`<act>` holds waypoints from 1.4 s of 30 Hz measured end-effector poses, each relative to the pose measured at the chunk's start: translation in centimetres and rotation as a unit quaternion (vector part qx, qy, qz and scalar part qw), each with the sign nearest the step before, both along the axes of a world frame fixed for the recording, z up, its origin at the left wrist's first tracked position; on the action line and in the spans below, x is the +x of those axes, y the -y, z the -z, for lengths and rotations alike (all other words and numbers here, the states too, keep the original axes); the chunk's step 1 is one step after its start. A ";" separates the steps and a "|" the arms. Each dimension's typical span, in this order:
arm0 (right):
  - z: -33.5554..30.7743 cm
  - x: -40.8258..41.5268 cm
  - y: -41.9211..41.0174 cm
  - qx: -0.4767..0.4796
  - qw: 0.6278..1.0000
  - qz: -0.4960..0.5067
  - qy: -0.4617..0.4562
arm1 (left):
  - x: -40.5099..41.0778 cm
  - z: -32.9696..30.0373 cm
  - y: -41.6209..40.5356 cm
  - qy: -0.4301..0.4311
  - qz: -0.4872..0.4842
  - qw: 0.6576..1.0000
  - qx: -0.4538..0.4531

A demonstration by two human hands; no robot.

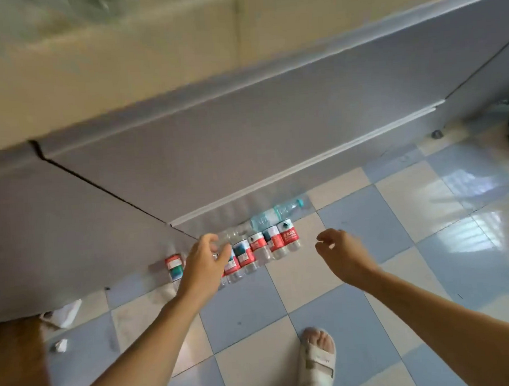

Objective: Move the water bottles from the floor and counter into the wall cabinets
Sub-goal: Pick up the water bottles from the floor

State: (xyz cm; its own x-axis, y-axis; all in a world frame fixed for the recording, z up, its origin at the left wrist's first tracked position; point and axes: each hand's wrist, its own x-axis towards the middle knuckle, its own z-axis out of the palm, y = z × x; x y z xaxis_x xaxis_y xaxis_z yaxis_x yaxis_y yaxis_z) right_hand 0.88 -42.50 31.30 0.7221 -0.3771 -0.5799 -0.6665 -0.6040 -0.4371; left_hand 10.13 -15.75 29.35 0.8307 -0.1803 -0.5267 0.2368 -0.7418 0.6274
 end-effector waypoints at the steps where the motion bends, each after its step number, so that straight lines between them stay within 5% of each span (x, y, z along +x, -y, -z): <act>1: 2.8 0.6 0.9 -0.006 1.000 -0.014 0.002 | 0.2 2.9 0.6 0.012 0.003 1.000 0.015; 8: 19.4 4.1 1.9 -0.024 0.993 -0.108 0.038 | 1.3 19.4 3.0 0.057 0.109 0.980 0.158; 16: 32.8 8.7 -1.3 -0.053 0.969 -0.233 0.063 | 2.2 30.5 2.9 0.136 0.190 0.950 0.206; 28: 36.7 7.6 -2.0 -0.104 0.938 -0.317 0.091 | 0.0 33.9 2.8 0.180 0.204 0.919 0.285; 32: 35.0 5.7 -0.6 -0.079 0.963 -0.220 0.131 | -1.3 33.5 4.0 0.199 0.181 0.921 0.283; 36: 34.8 6.6 3.0 -0.046 0.991 0.008 0.124 | 0.1 34.5 5.3 0.182 0.213 0.922 0.267; 42: 38.1 8.7 7.5 0.083 0.943 0.321 0.032 | 0.5 36.9 6.6 0.138 0.264 0.924 0.239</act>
State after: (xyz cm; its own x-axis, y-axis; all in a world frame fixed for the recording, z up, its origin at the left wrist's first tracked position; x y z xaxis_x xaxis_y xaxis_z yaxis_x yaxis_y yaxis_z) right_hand 9.57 -49.98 -6.84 0.4105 -0.6570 -0.6323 -0.8409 -0.0045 -0.5412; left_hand 10.67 -22.36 -7.56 0.8076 -0.4006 -0.4327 -0.3572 -0.9162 0.1815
